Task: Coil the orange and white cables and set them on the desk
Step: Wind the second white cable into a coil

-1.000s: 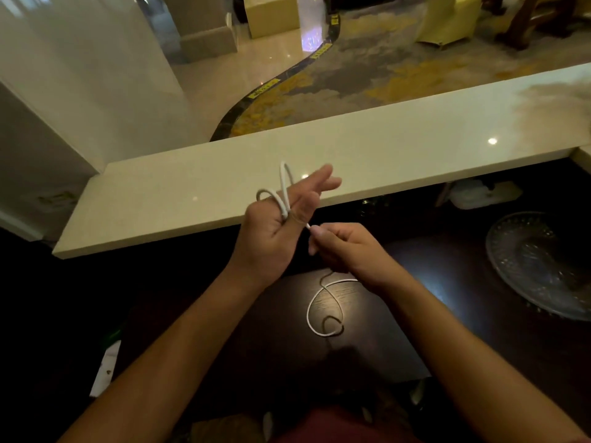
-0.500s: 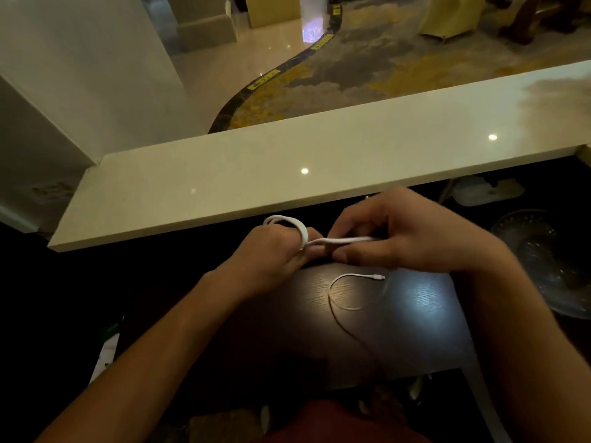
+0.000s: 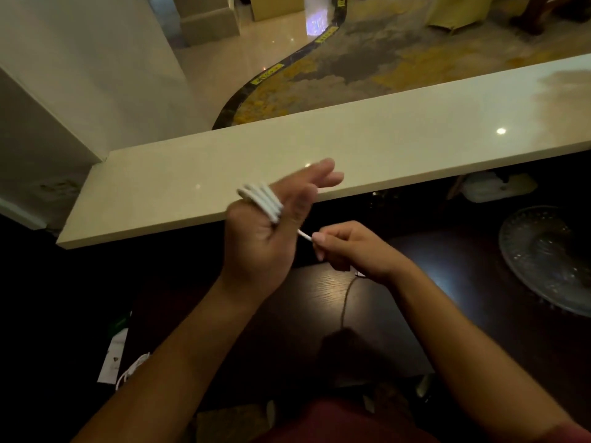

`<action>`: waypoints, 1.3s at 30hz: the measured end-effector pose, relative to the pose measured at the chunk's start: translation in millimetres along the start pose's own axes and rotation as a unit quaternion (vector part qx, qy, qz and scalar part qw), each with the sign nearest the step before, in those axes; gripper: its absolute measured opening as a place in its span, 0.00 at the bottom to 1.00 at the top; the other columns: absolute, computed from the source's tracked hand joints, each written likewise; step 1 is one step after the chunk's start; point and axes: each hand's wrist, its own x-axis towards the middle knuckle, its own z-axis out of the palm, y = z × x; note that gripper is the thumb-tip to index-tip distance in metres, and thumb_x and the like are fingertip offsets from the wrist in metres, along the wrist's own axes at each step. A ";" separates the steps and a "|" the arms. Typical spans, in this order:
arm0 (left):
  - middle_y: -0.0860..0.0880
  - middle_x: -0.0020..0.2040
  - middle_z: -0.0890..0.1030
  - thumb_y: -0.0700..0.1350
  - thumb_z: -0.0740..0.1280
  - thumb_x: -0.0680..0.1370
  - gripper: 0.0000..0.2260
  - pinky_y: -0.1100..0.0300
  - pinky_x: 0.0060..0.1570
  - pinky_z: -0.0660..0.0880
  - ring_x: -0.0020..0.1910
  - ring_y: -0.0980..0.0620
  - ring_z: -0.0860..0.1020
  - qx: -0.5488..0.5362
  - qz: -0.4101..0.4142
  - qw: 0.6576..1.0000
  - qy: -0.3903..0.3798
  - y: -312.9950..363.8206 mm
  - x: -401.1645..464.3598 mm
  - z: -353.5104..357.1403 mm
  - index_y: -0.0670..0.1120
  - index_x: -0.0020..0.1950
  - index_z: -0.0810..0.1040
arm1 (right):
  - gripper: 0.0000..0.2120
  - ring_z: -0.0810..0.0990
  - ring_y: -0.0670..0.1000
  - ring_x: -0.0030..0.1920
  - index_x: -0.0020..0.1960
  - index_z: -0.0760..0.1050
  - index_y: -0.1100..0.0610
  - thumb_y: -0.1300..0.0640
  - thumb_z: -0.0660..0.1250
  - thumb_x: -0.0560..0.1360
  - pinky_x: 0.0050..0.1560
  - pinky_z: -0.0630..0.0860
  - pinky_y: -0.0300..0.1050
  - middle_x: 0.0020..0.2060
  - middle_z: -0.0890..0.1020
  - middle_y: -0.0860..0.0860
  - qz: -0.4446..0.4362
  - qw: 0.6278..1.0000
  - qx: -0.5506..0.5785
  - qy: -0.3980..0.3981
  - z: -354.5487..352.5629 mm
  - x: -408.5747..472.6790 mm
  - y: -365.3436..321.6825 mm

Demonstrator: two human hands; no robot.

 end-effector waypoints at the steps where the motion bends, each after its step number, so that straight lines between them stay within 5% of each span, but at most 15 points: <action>1: 0.44 0.61 0.83 0.47 0.60 0.84 0.18 0.53 0.65 0.75 0.64 0.49 0.80 0.090 0.024 0.995 -0.048 -12.0 -1.4 -2.7 0.36 0.64 0.80 | 0.17 0.62 0.47 0.27 0.39 0.79 0.59 0.51 0.65 0.82 0.30 0.58 0.44 0.25 0.67 0.50 -0.004 1.000 -0.018 -0.023 1.8 -3.5 -7.4; 4: 0.46 0.64 0.82 0.54 0.59 0.84 0.21 0.50 0.67 0.74 0.65 0.51 0.79 0.204 0.020 0.960 -0.190 -42.0 -10.2 -14.1 0.41 0.69 0.77 | 0.18 0.67 0.46 0.28 0.39 0.82 0.61 0.51 0.64 0.82 0.31 0.65 0.38 0.26 0.71 0.52 -0.033 0.995 -0.089 -0.038 -0.2 -18.9 -44.5; 8: 0.43 0.49 0.86 0.64 0.53 0.82 0.30 0.47 0.46 0.79 0.46 0.46 0.83 0.261 -0.010 0.929 -0.262 -52.4 -17.4 -25.7 0.44 0.71 0.76 | 0.09 0.83 0.54 0.43 0.46 0.84 0.51 0.54 0.67 0.82 0.48 0.78 0.54 0.39 0.85 0.53 -0.044 0.975 -0.218 -0.030 -15.6 -34.4 -78.4; 12: 0.49 0.49 0.83 0.62 0.57 0.81 0.23 0.58 0.43 0.68 0.48 0.48 0.80 0.334 -0.053 0.884 -0.321 -55.1 -12.9 -23.1 0.50 0.64 0.79 | 0.05 0.83 0.48 0.39 0.49 0.83 0.46 0.48 0.68 0.80 0.42 0.78 0.55 0.38 0.85 0.47 -0.075 0.920 -0.383 -0.039 -17.8 -46.7 -103.2; 15: 0.57 0.37 0.78 0.60 0.62 0.81 0.17 0.60 0.41 0.69 0.39 0.58 0.78 0.275 -0.075 0.884 -0.371 -43.7 -12.5 -19.7 0.49 0.50 0.83 | 0.05 0.84 0.45 0.40 0.48 0.84 0.51 0.51 0.71 0.78 0.41 0.78 0.46 0.39 0.86 0.46 -0.140 0.928 -0.344 -0.035 -20.4 -40.3 -117.7; 17: 0.53 0.35 0.83 0.55 0.63 0.82 0.17 0.62 0.41 0.75 0.36 0.57 0.81 0.115 -0.147 0.892 -0.411 -20.5 -11.7 -16.0 0.45 0.46 0.84 | 0.04 0.79 0.44 0.34 0.45 0.84 0.51 0.55 0.72 0.78 0.35 0.74 0.41 0.34 0.83 0.46 -0.165 0.965 -0.201 -0.029 -26.8 -24.2 -107.5; 20: 0.42 0.39 0.85 0.46 0.60 0.82 0.17 0.49 0.39 0.80 0.38 0.46 0.84 -0.120 -0.134 0.928 -0.326 19.4 -3.5 -14.0 0.35 0.46 0.82 | 0.08 0.65 0.52 0.27 0.40 0.82 0.52 0.49 0.76 0.74 0.30 0.60 0.41 0.28 0.71 0.58 -0.143 0.988 0.048 -0.015 -20.5 -3.0 -74.0; 23: 0.42 0.46 0.86 0.48 0.62 0.82 0.19 0.53 0.47 0.79 0.46 0.46 0.85 -0.190 -0.097 0.958 -0.191 18.8 5.6 -13.9 0.32 0.53 0.81 | 0.12 0.63 0.60 0.29 0.40 0.81 0.59 0.50 0.74 0.75 0.30 0.64 0.51 0.31 0.72 0.67 -0.088 0.993 0.079 0.012 -4.3 6.6 -43.8; 27: 0.41 0.58 0.84 0.52 0.63 0.81 0.19 0.43 0.58 0.77 0.59 0.37 0.82 -0.251 -0.116 0.958 -0.077 5.9 10.6 -14.7 0.40 0.63 0.81 | 0.16 0.59 0.48 0.25 0.37 0.78 0.56 0.46 0.69 0.77 0.28 0.53 0.46 0.23 0.64 0.52 -0.040 0.994 0.102 0.014 4.9 13.7 -21.3; 34: 0.39 0.68 0.77 0.47 0.58 0.82 0.22 0.45 0.70 0.71 0.70 0.43 0.76 -0.127 -0.102 0.987 0.006 -20.1 8.6 -17.6 0.38 0.73 0.67 | 0.18 0.66 0.50 0.27 0.44 0.80 0.60 0.51 0.60 0.85 0.31 0.65 0.41 0.28 0.67 0.56 0.019 0.999 -0.016 -0.022 10.5 3.6 -3.6; 36: 0.45 0.69 0.78 0.49 0.59 0.83 0.21 0.52 0.72 0.70 0.71 0.50 0.74 -0.028 -0.120 0.992 -0.035 -31.4 3.9 -20.0 0.41 0.73 0.69 | 0.18 0.63 0.50 0.27 0.43 0.80 0.60 0.52 0.60 0.85 0.30 0.61 0.44 0.27 0.66 0.54 0.025 0.998 -0.034 -0.040 13.8 -0.5 -11.5; 39: 0.52 0.65 0.81 0.52 0.59 0.84 0.19 0.64 0.68 0.70 0.66 0.61 0.76 0.130 -0.143 0.961 -0.198 -44.3 -0.9 -25.8 0.45 0.71 0.75 | 0.16 0.64 0.48 0.28 0.43 0.81 0.61 0.55 0.62 0.84 0.31 0.59 0.43 0.27 0.68 0.52 0.011 0.998 -0.063 -0.028 10.7 -8.2 -32.7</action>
